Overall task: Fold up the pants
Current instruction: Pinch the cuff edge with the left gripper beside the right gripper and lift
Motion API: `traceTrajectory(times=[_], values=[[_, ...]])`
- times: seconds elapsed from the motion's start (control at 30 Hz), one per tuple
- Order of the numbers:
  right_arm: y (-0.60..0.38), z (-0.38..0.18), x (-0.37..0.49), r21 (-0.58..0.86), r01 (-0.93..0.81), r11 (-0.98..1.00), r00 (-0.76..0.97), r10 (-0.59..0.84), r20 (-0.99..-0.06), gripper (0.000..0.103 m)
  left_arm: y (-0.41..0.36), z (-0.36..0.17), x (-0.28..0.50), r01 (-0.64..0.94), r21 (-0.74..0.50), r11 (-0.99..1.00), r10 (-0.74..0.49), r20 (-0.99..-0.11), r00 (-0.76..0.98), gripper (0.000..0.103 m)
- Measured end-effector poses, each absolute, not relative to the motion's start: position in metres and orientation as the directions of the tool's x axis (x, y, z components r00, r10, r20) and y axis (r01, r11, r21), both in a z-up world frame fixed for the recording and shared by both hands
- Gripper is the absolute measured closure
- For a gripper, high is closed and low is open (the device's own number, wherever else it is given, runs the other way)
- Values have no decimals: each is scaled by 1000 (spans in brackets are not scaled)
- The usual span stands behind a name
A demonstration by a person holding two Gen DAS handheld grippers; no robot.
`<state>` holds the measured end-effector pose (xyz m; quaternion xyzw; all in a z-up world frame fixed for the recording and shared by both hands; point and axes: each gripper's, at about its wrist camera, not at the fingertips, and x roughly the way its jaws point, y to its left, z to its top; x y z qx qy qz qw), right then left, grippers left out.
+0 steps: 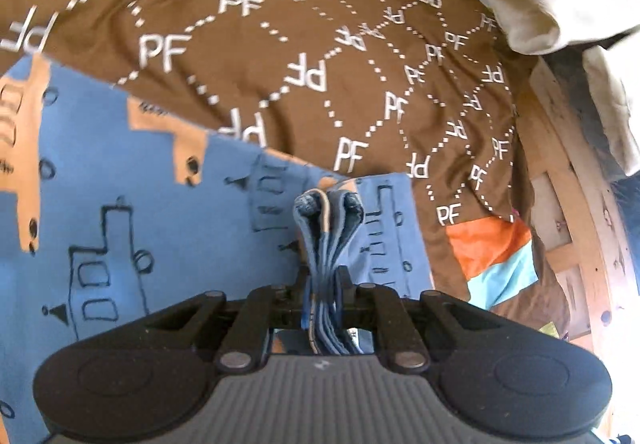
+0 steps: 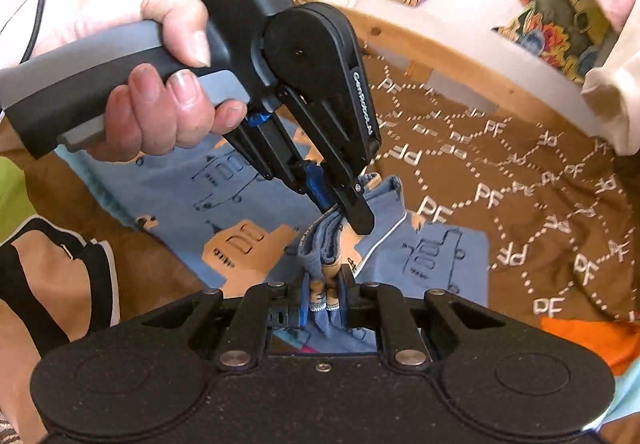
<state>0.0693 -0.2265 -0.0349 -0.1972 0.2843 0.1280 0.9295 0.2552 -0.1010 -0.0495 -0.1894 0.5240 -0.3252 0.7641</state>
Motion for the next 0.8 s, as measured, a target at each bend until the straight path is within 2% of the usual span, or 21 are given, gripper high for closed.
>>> traceTrajectory(times=[0.2,0.5,0.8], values=[[-225,-38,70,-284,-350,893,797,124,-591,88,-97,-57,255,264,-643,719,-695,-677,244,89],[-225,-33,71,-272,-339,901,804,127,-581,88,-95,-43,247,277,-613,740,-672,-684,283,93],[-192,-19,68,-254,-419,872,793,215,-570,88,-45,-25,237,269,-591,760,-650,-686,328,93]])
